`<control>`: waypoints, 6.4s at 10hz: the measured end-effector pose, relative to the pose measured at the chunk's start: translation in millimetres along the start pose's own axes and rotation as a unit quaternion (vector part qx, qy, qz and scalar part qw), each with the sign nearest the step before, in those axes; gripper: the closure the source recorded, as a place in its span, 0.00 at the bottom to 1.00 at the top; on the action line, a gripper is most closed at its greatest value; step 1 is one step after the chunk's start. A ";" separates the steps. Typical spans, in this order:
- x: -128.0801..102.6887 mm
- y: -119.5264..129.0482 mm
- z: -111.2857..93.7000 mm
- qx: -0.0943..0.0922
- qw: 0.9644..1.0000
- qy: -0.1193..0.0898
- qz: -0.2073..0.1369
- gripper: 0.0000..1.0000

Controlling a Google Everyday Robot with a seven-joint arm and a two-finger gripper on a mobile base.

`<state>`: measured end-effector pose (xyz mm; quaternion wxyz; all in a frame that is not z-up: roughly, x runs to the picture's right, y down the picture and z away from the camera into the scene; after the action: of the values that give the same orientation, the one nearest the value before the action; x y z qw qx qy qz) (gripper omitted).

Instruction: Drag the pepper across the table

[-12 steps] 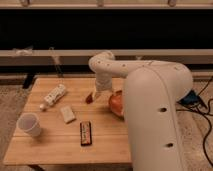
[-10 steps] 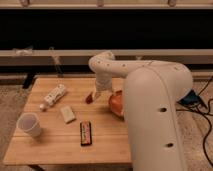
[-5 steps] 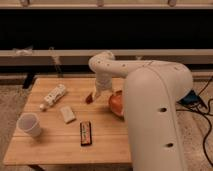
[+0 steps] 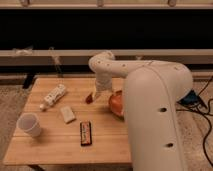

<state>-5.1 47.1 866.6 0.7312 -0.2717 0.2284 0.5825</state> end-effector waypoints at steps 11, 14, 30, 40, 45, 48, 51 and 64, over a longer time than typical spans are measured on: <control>-0.1 0.0 -0.2 0.000 1.000 0.000 0.000 0.20; -0.5 0.4 -0.5 0.000 1.000 -0.001 0.001 0.20; -44.5 79.1 55.3 0.012 0.997 0.045 0.059 0.20; -48.7 79.1 75.6 -0.001 0.996 0.048 0.074 0.69; -47.7 76.9 73.7 0.008 0.997 0.043 0.068 1.00; -40.0 78.0 73.0 0.014 0.997 0.050 0.050 1.00; -24.9 78.0 74.2 0.018 0.997 0.065 0.030 1.00; 80.5 54.6 75.3 0.015 0.995 0.095 -0.038 0.80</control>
<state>-39.6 165.2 863.4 0.7319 -0.3227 0.2952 0.5226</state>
